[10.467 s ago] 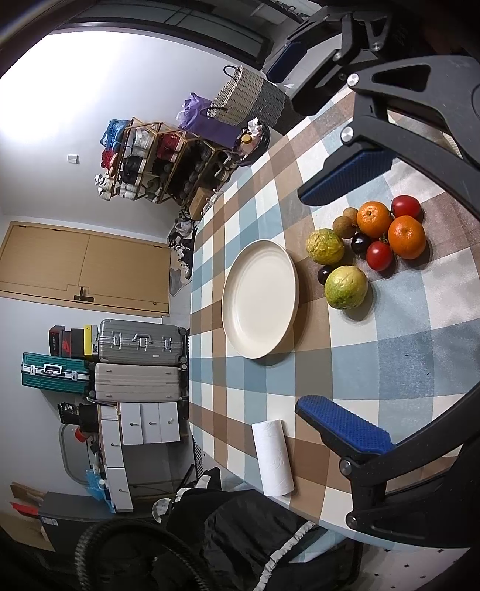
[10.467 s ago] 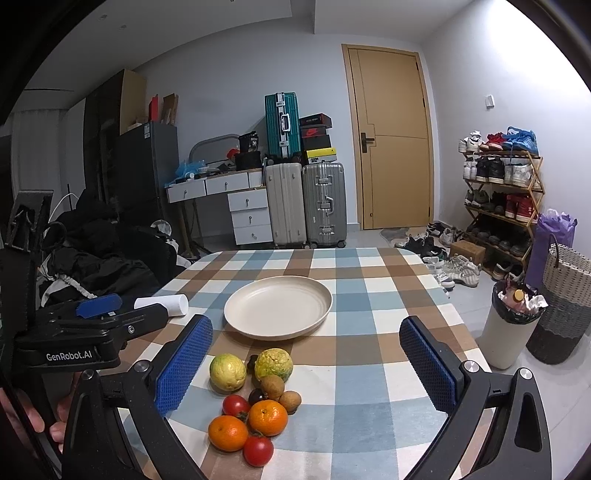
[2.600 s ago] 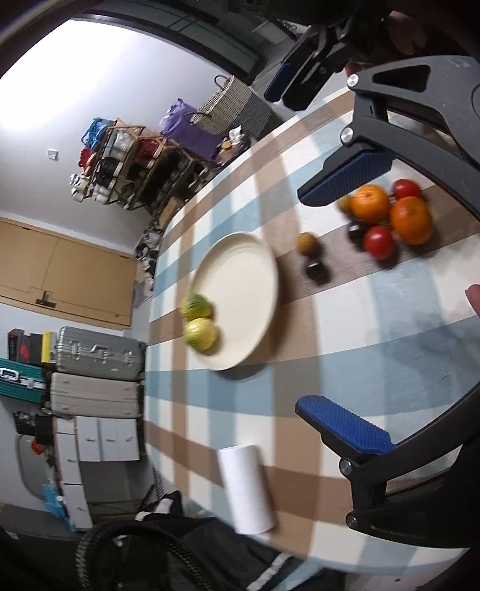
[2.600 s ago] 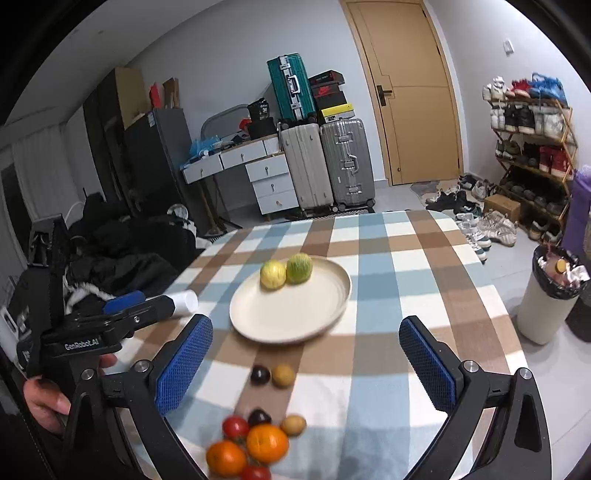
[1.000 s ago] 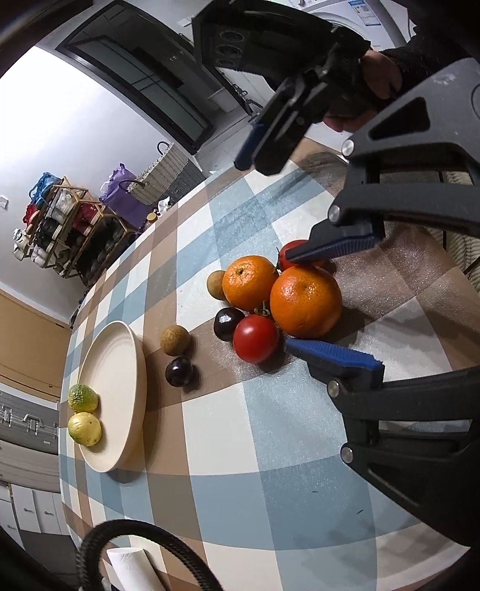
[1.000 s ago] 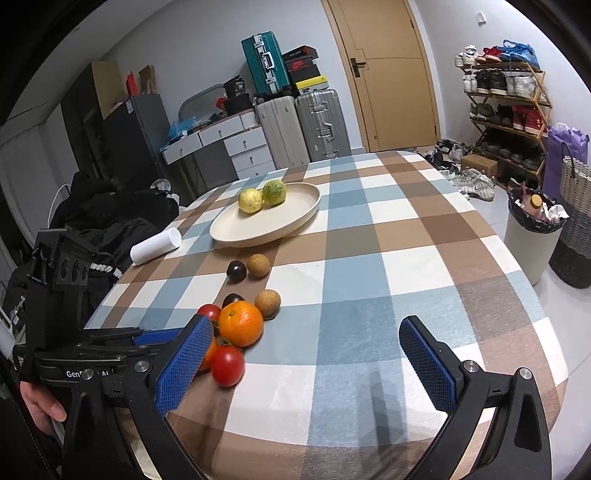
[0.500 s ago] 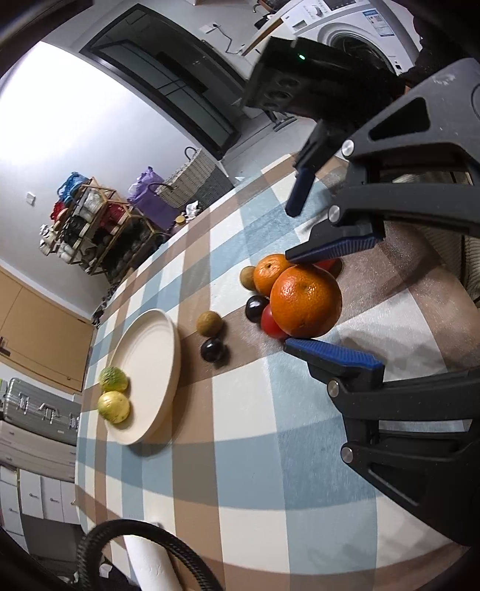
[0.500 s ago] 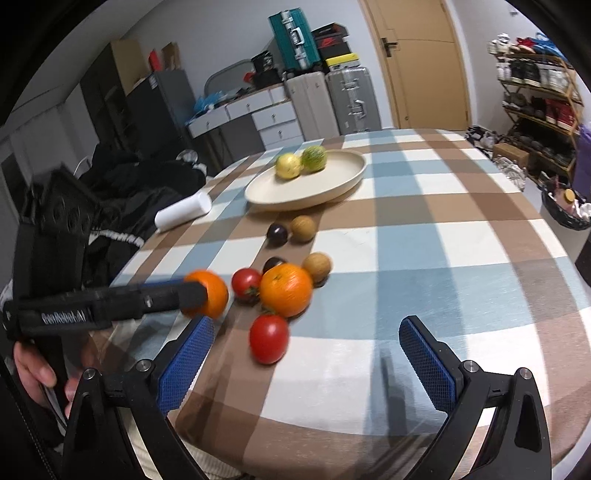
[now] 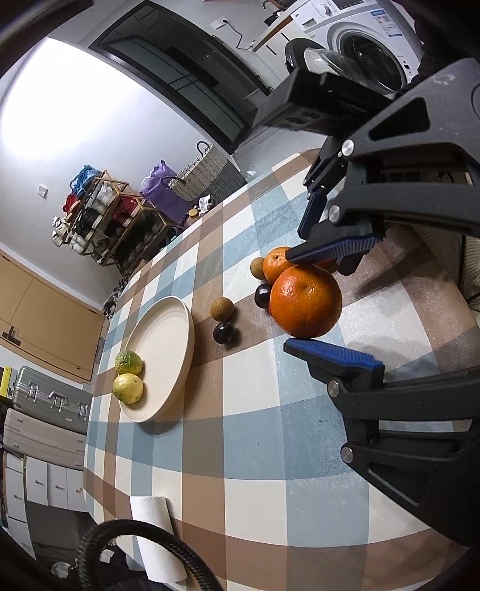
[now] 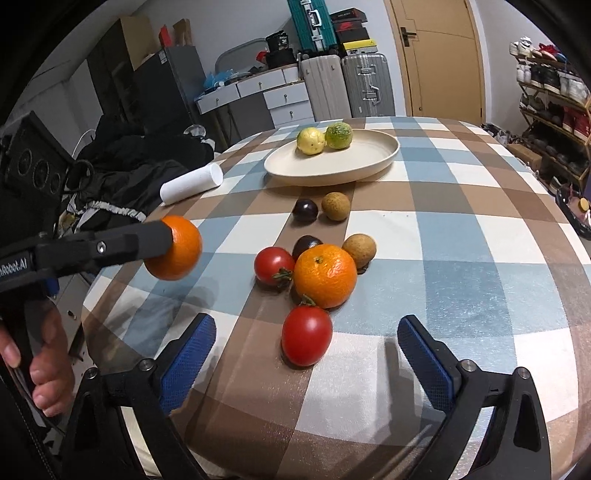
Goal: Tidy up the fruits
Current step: 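Grasp the orange with the left tool while the right tool grasps a red tomato, then carry the orange and tomato to the plate and release them beside the citrus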
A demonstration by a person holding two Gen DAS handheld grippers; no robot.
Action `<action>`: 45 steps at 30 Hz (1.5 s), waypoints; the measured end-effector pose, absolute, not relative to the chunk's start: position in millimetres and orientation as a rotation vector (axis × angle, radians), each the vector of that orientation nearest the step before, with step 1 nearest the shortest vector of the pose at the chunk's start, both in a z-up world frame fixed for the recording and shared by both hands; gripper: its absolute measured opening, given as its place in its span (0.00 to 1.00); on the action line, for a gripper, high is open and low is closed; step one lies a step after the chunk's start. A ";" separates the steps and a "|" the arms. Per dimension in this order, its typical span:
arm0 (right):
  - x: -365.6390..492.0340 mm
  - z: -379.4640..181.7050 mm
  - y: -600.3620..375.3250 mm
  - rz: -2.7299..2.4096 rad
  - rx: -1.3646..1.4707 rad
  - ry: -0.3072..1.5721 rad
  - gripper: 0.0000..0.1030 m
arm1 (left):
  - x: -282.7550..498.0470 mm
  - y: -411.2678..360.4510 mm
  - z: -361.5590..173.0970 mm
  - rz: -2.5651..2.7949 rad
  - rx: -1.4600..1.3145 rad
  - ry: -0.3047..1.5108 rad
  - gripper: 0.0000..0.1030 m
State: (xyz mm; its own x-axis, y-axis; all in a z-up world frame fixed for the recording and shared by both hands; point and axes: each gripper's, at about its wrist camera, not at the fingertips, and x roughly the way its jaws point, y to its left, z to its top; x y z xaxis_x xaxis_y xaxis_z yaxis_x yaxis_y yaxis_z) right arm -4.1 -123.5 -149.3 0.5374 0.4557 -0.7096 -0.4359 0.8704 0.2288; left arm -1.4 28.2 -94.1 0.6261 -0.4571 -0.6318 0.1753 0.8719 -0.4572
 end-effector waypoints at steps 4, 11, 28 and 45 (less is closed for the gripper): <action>-5.6 -155.0 -118.6 0.534 -0.006 0.865 0.78 | 2.4 24.8 -91.4 -0.365 -0.355 0.814 0.38; -18.7 -157.3 -114.0 0.507 -0.097 0.813 0.34 | 19.0 23.3 -86.7 -0.349 -0.329 0.798 0.38; -1.5 -138.4 -152.0 0.553 0.093 0.730 0.28 | 90.3 28.5 -86.0 -0.354 -0.377 0.787 0.38; 97.0 -87.6 -171.5 0.570 0.216 0.705 0.28 | 214.8 18.2 -83.7 -0.374 -0.405 0.764 0.38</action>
